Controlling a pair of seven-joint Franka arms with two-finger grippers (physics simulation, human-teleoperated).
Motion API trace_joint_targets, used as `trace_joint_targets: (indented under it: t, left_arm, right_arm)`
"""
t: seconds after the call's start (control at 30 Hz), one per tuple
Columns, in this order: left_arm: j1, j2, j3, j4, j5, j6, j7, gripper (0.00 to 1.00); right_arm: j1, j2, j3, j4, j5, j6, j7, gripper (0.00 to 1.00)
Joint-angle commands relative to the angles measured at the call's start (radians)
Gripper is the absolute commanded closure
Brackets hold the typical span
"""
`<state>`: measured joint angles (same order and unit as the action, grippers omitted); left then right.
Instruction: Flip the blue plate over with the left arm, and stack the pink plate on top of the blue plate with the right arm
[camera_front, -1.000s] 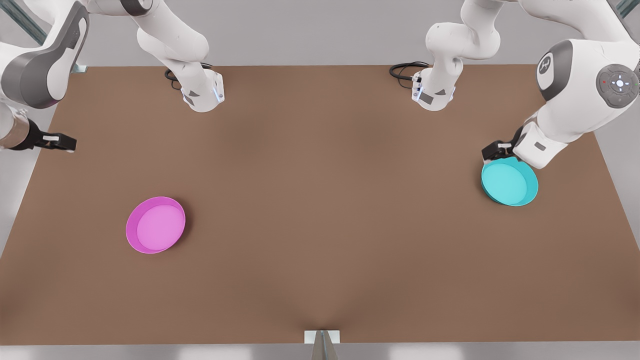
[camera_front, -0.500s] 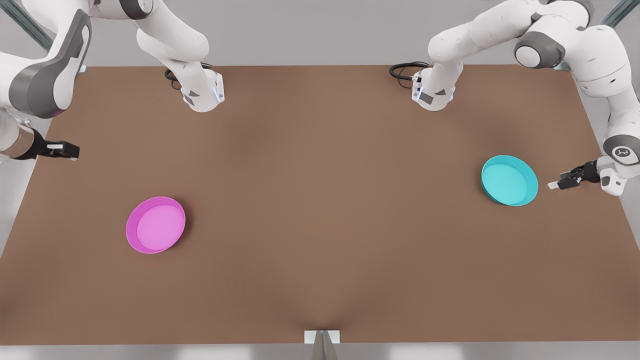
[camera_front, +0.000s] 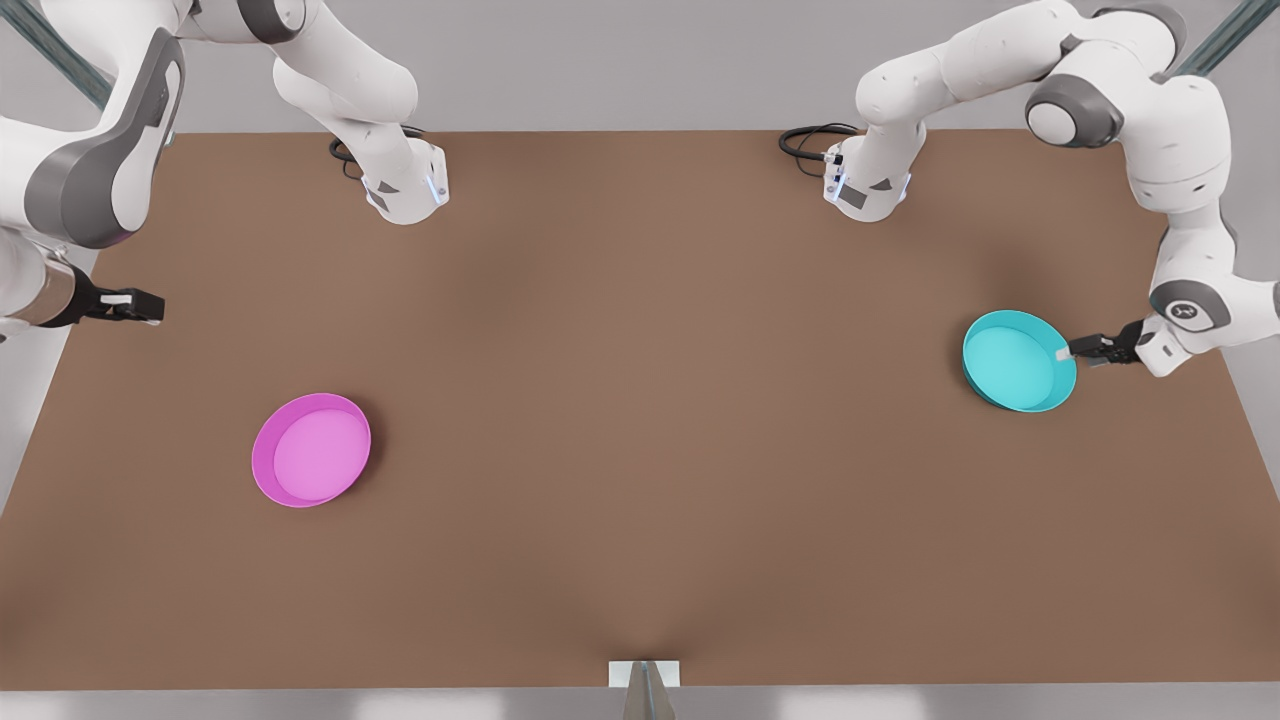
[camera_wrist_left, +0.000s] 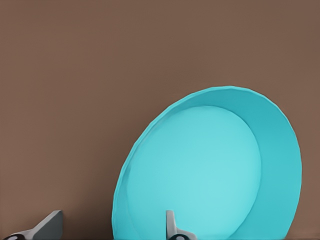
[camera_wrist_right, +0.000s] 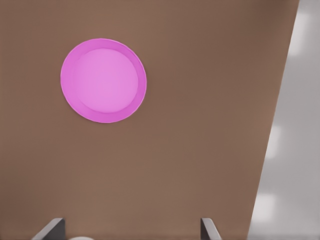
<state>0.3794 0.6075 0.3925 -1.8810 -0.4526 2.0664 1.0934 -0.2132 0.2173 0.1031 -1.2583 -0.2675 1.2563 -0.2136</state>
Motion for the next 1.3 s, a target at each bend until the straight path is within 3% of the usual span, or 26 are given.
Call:
trace_joint_targets:
  t: [0.0, 0.07, 0.2, 0.47, 0.57, 0.8, 0.9, 1.1, 1.27]
  left_arm:
    - [0.001, 0.003, 0.0, 0.0, -0.003, 0.035, 0.378, 0.0]
    - [-0.001, 0.003, -0.001, 0.0, -0.003, 0.031, 0.341, 0.32]
    - [-0.004, 0.003, -0.003, 0.002, -0.001, 0.026, 0.329, 0.45]
    - [-0.005, 0.029, -0.011, 0.005, -0.001, 0.021, 0.304, 0.47]
    - [-0.005, 0.029, -0.011, 0.005, 0.006, 0.021, 0.304, 0.6]
    - [-0.007, 0.037, -0.012, 0.008, 0.006, 0.02, 0.289, 0.62]
    - [-0.008, 0.029, -0.023, 0.014, 0.008, 0.018, 0.229, 0.79]
    - [-0.017, 0.02, -0.052, 0.037, 0.008, 0.018, 0.083, 0.79]
    - [-0.099, -0.091, -0.05, 0.037, 0.017, 0.0, -0.073, 0.79]
  right_arm:
    - [0.0, 0.001, 0.0, 0.0, -0.001, 0.0, -0.013, 0.0]
    - [0.0, 0.002, 0.0, 0.0, -0.001, 0.0, -0.012, 0.0]
    - [0.0, 0.001, 0.0, -0.001, -0.001, -0.002, -0.013, 0.0]
    - [0.0, 0.007, -0.002, -0.001, -0.004, -0.003, -0.013, 0.0]
    - [0.0, 0.007, -0.003, -0.003, -0.004, -0.003, -0.013, 0.0]
    - [-0.002, 0.008, -0.005, -0.001, -0.004, -0.003, -0.02, 0.0]
    - [-0.002, 0.008, -0.014, -0.001, -0.002, -0.002, -0.023, 0.0]
    - [-0.002, 0.016, -0.019, -0.001, -0.002, 0.0, -0.023, 0.0]
    - [-0.002, 0.02, -0.033, -0.001, -0.001, 0.0, -0.023, 0.0]
